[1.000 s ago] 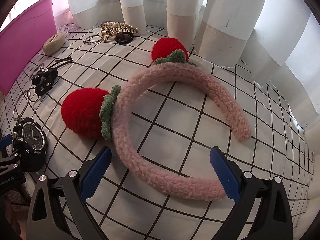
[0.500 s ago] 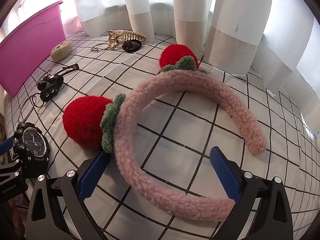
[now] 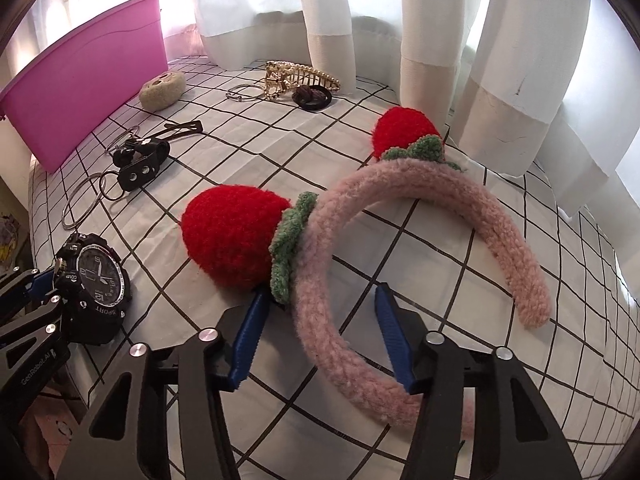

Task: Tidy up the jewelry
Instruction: 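Close the left tool on the black watch while the right tool closes on the headband, then lift and carry the watch with the left tool while the right tool carries the headband to the tub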

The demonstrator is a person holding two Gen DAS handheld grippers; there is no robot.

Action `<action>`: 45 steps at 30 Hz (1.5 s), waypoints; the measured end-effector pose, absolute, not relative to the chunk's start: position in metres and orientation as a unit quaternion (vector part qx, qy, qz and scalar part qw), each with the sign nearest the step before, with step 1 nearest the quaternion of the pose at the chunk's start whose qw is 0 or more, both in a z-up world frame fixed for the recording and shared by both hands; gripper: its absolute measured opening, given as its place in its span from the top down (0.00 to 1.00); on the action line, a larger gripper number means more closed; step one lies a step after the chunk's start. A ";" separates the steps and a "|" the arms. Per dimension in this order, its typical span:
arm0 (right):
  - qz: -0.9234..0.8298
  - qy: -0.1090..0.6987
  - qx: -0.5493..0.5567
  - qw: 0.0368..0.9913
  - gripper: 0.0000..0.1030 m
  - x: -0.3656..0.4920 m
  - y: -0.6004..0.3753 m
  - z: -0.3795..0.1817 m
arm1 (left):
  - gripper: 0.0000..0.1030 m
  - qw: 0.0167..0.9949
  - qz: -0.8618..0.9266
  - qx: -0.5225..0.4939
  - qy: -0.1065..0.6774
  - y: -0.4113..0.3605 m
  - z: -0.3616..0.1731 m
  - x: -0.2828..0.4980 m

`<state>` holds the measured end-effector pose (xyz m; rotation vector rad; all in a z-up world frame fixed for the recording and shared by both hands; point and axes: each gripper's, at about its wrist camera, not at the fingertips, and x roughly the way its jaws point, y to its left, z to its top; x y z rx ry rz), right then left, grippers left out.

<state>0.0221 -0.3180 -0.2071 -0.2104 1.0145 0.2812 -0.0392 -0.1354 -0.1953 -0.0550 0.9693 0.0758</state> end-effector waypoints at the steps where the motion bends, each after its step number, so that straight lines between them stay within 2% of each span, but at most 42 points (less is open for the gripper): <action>1: 0.139 0.481 -0.106 0.859 0.76 0.021 -0.314 -0.206 | 0.82 0.883 0.037 -0.027 0.467 -0.135 -0.195 -0.039; 2: 0.140 0.479 -0.114 0.859 0.84 0.021 -0.311 -0.206 | 0.83 0.882 0.035 -0.029 0.468 -0.133 -0.195 -0.038; 5: 0.144 0.473 -0.117 0.861 0.89 0.018 -0.309 -0.207 | 0.86 0.880 0.026 -0.035 0.473 -0.130 -0.193 -0.037; 8: 0.146 0.466 -0.091 0.868 0.89 0.015 -0.314 -0.203 | 0.90 0.882 0.024 -0.026 0.469 -0.131 -0.190 -0.039; 17: 0.169 0.450 -0.034 0.876 0.89 0.003 -0.318 -0.175 | 0.90 0.884 0.020 -0.045 0.465 -0.120 -0.180 -0.042; 24: 0.176 0.444 -0.009 0.878 0.89 -0.004 -0.319 -0.157 | 0.90 0.898 0.013 -0.058 0.437 -0.114 -0.152 -0.044; 36: 0.207 0.395 -0.010 0.895 0.89 -0.012 -0.303 -0.085 | 0.90 0.923 0.018 -0.074 0.376 -0.094 -0.072 -0.053; 45: 0.262 0.347 -0.019 0.901 0.89 -0.003 -0.244 -0.014 | 0.90 0.941 0.049 -0.097 0.320 -0.031 -0.003 -0.058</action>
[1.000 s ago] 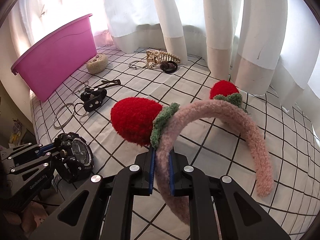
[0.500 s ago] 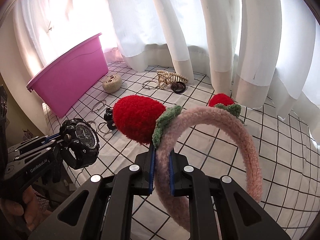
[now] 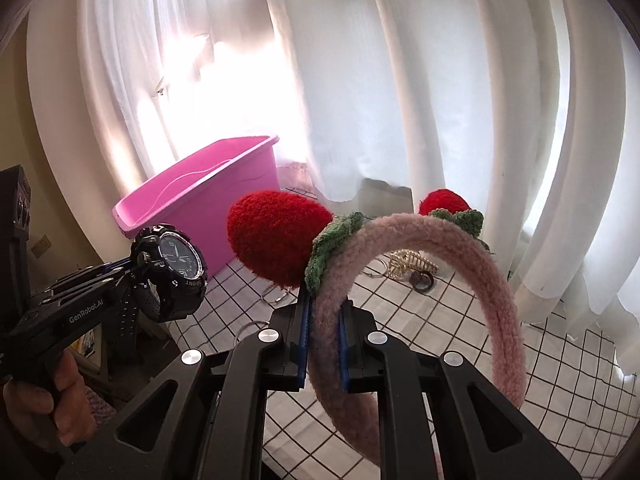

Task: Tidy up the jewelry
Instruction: 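Lift and carry the watch with the left tool while the right tool carries the headband to the tub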

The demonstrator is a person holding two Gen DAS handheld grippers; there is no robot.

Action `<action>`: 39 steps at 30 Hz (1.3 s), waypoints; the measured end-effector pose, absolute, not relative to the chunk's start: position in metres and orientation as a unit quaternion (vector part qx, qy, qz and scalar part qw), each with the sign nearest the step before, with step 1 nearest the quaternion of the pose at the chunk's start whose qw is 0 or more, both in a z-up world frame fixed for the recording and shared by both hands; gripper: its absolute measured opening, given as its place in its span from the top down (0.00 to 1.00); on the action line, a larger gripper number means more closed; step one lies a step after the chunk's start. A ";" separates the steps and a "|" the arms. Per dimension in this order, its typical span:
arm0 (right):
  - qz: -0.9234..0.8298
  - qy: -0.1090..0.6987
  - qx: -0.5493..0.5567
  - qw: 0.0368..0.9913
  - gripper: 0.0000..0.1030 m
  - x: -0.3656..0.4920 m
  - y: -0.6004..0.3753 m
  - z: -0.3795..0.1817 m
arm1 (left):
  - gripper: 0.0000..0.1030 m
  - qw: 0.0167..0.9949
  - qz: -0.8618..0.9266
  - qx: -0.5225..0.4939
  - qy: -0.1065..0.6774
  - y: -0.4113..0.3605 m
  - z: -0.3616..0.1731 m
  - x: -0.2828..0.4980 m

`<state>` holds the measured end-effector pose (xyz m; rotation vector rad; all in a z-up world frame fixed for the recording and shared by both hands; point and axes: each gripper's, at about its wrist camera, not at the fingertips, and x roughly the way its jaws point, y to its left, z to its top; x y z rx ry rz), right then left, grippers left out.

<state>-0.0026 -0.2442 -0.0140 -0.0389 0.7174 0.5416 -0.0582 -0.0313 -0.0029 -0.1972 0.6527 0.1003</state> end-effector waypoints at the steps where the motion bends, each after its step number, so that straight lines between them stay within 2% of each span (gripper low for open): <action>1: 0.269 0.339 -0.021 0.901 0.89 -0.001 -0.234 -0.006 | 0.90 0.943 0.054 -0.098 0.313 -0.021 0.004 -0.058; 11: 0.341 0.275 -0.023 0.899 0.89 0.036 -0.099 0.053 | 0.90 0.956 0.092 -0.086 0.265 0.101 0.064 -0.030; 19: 0.388 0.273 -0.019 0.880 0.89 0.084 0.012 0.067 | 0.90 0.953 0.125 -0.087 0.263 0.200 0.073 0.021; 29: 0.409 0.309 -0.042 0.857 0.89 0.138 0.114 0.050 | 0.90 0.939 0.135 -0.067 0.311 0.266 0.048 0.077; 39: 0.390 0.434 -0.047 0.811 0.89 0.196 0.167 -0.007 | 0.90 0.915 0.122 -0.076 0.378 0.291 0.010 0.108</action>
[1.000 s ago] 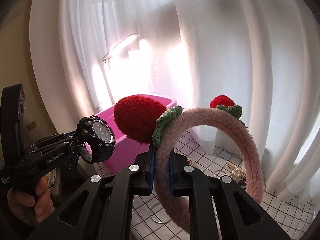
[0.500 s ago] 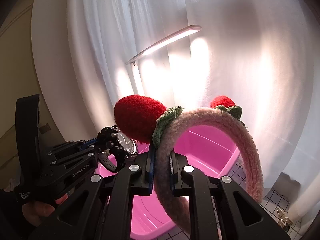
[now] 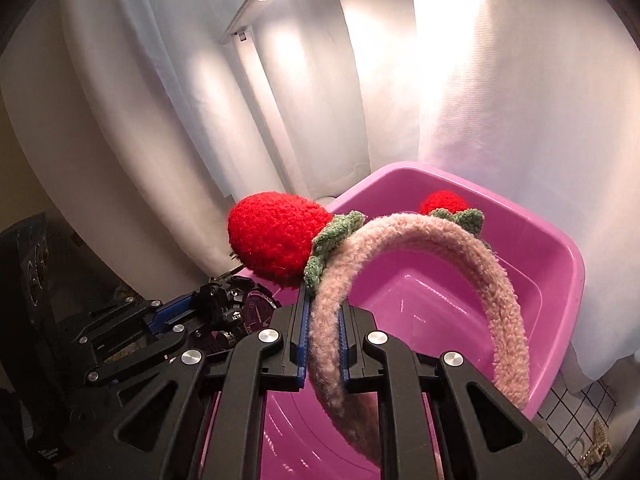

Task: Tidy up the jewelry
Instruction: 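Lift and carry the watch with the left tool while the right tool carries the headband to the tub, then open the left tool to drop the watch while the right tool drops the headband into the tub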

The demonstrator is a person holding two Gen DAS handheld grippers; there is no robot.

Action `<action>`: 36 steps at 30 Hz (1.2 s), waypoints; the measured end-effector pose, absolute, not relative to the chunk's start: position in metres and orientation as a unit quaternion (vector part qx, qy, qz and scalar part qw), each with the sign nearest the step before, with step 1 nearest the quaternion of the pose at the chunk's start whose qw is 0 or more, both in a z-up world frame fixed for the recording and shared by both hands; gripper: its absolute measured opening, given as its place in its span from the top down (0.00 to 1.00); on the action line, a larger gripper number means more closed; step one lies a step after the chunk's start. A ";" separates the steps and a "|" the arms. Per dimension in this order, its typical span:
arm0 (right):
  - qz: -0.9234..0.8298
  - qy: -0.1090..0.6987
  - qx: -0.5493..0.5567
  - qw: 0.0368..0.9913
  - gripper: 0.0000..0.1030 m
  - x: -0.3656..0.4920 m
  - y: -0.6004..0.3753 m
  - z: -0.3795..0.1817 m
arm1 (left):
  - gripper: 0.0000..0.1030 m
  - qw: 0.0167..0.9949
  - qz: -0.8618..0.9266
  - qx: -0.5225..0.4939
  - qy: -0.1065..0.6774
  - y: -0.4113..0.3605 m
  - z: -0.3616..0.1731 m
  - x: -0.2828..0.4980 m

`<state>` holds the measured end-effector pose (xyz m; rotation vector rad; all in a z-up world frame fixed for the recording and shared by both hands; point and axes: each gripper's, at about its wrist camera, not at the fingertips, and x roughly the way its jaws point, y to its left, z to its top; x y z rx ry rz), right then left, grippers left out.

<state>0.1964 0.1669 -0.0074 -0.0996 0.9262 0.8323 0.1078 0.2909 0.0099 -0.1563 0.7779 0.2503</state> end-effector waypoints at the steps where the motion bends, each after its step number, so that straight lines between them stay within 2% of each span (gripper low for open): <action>1: 0.384 0.447 -0.046 0.806 0.89 0.204 0.170 -0.013 | 0.90 0.913 0.120 -0.076 0.383 0.291 0.008 0.111; 9: 0.352 0.509 -0.043 0.784 0.88 0.230 0.179 -0.043 | 0.89 0.893 0.110 -0.081 0.428 0.294 -0.012 0.128; 10: 0.350 0.507 -0.048 0.786 0.85 0.231 0.182 -0.043 | 0.88 0.892 0.111 -0.079 0.432 0.294 -0.013 0.129; 11: 0.347 0.507 -0.055 0.787 0.75 0.229 0.188 -0.041 | 0.87 0.890 0.112 -0.078 0.435 0.294 -0.014 0.129; 12: 0.342 0.504 -0.061 0.791 0.69 0.229 0.189 -0.041 | 0.82 0.889 0.112 -0.077 0.437 0.294 -0.015 0.129; 14: 0.333 0.494 -0.069 0.801 0.50 0.226 0.188 -0.036 | 0.74 0.887 0.114 -0.072 0.441 0.293 -0.016 0.128; 15: 0.329 0.490 -0.070 0.804 0.49 0.226 0.187 -0.034 | 0.72 0.885 0.118 -0.067 0.446 0.292 -0.017 0.128; 17: 0.326 0.490 -0.067 0.806 0.49 0.230 0.187 -0.033 | 0.67 0.884 0.120 -0.066 0.446 0.292 -0.018 0.125; 19: 0.322 0.489 -0.064 0.808 0.49 0.229 0.183 -0.032 | 0.40 0.890 0.127 -0.068 0.434 0.293 -0.013 0.120; 21: 0.320 0.489 -0.058 0.809 0.49 0.228 0.180 -0.033 | 0.35 0.896 0.129 -0.068 0.420 0.293 -0.006 0.115; 36: 0.316 0.481 -0.031 0.817 0.49 0.211 0.152 -0.020 | 0.30 0.894 0.140 -0.065 0.420 0.283 0.000 0.094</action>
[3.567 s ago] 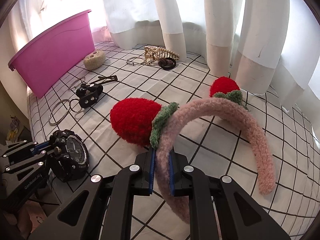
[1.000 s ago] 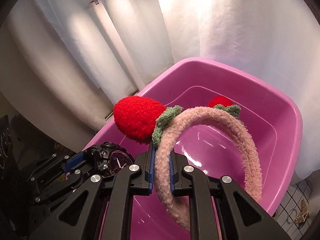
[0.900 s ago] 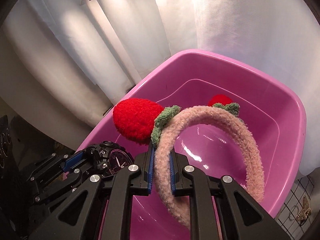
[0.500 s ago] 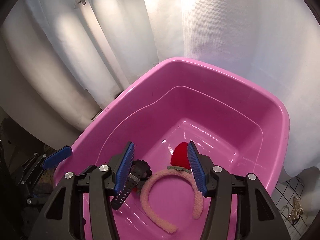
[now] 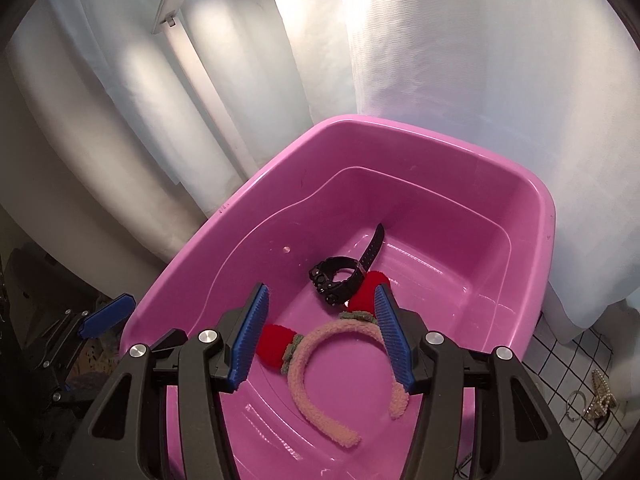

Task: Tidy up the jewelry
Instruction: 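Open the left tool to drop the watch while the right tool drops the headband into the tub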

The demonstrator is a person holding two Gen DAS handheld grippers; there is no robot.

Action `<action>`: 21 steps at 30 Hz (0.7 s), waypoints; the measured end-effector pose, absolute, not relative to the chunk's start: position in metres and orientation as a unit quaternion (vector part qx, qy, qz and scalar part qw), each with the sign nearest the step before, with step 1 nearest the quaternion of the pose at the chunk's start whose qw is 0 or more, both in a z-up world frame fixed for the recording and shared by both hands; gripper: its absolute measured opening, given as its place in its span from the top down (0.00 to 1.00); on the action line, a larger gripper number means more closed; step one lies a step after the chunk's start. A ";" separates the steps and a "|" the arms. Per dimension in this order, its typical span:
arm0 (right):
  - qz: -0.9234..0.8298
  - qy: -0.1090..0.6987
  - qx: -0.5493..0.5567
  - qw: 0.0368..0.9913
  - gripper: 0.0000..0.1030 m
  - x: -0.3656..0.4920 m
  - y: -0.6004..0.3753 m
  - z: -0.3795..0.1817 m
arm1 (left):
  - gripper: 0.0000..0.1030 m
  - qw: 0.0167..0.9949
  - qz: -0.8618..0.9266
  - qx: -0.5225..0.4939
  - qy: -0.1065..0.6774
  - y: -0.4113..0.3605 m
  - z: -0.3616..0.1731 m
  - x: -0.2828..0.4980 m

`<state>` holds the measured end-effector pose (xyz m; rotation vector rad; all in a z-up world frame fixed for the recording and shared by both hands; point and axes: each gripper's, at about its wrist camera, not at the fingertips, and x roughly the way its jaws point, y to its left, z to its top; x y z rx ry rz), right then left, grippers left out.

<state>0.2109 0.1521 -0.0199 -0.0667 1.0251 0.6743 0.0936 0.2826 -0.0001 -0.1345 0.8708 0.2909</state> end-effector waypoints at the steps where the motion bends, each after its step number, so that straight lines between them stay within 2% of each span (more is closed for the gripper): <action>1: 0.317 0.480 -0.029 0.817 0.49 0.209 0.151 -0.018 | 0.30 0.894 0.141 -0.065 0.420 0.281 0.001 0.092; 21: 0.323 0.447 -0.007 0.834 0.48 0.157 0.086 0.014 | 0.28 0.901 0.157 -0.059 0.399 0.238 0.023 0.052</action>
